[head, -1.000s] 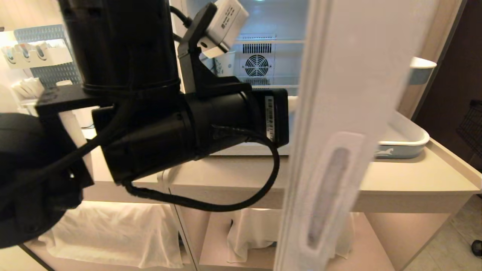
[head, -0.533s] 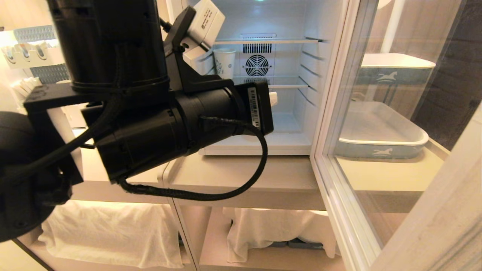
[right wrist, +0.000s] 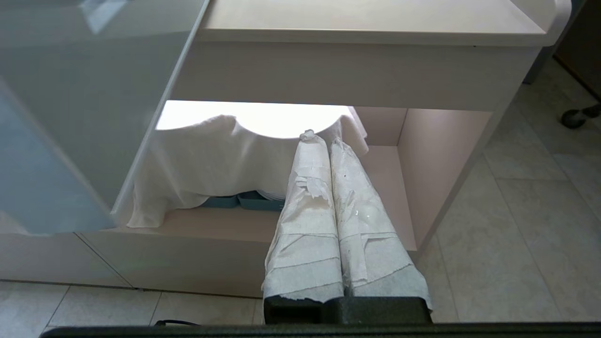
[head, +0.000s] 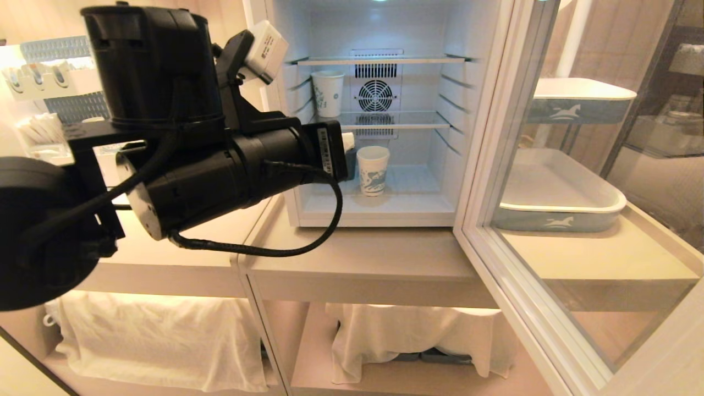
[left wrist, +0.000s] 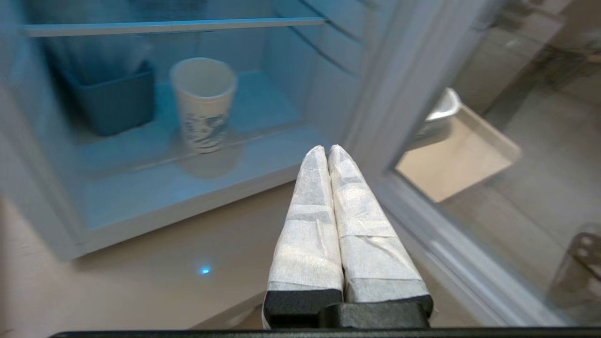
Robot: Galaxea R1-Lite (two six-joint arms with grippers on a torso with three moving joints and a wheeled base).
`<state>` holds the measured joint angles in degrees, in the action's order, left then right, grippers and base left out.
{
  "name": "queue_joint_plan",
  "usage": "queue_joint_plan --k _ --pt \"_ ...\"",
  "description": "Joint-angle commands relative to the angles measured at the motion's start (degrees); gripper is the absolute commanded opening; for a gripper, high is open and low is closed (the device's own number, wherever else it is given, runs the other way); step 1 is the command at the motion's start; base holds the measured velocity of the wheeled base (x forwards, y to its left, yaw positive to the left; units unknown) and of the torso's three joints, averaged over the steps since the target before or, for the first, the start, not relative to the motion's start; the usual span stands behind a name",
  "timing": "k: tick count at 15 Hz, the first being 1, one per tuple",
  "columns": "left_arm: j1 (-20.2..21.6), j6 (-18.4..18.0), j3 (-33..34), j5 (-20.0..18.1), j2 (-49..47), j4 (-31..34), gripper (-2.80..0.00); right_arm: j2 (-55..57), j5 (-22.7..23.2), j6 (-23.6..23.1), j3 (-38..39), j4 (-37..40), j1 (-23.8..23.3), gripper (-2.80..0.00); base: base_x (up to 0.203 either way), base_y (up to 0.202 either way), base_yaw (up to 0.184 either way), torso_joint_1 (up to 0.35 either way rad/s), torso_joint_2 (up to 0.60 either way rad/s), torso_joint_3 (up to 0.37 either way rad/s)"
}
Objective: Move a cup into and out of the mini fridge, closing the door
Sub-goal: Open the freezer door, then take the paper cup out of the freezer
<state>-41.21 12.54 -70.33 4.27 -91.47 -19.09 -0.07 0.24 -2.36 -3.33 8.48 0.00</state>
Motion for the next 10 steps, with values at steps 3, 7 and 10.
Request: queue_joint_plan --k 3,7,10 --pt "6.2 -1.5 3.4 -0.4 1.5 -0.2 -2.8 0.0 0.0 0.0 0.0 0.0 0.0 -2.8 0.0 0.0 0.0 0.0 0.0 0.0" --pt "13.9 -7.0 9.5 -2.4 5.0 3.2 -2.8 0.0 0.0 0.0 0.0 0.0 0.0 -2.8 0.0 0.0 0.0 0.0 0.0 0.0" --pt "22.1 -11.7 16.9 -12.5 15.0 8.6 -2.8 0.0 0.0 0.0 0.0 0.0 0.0 -2.8 0.0 0.0 0.0 0.0 0.0 0.0"
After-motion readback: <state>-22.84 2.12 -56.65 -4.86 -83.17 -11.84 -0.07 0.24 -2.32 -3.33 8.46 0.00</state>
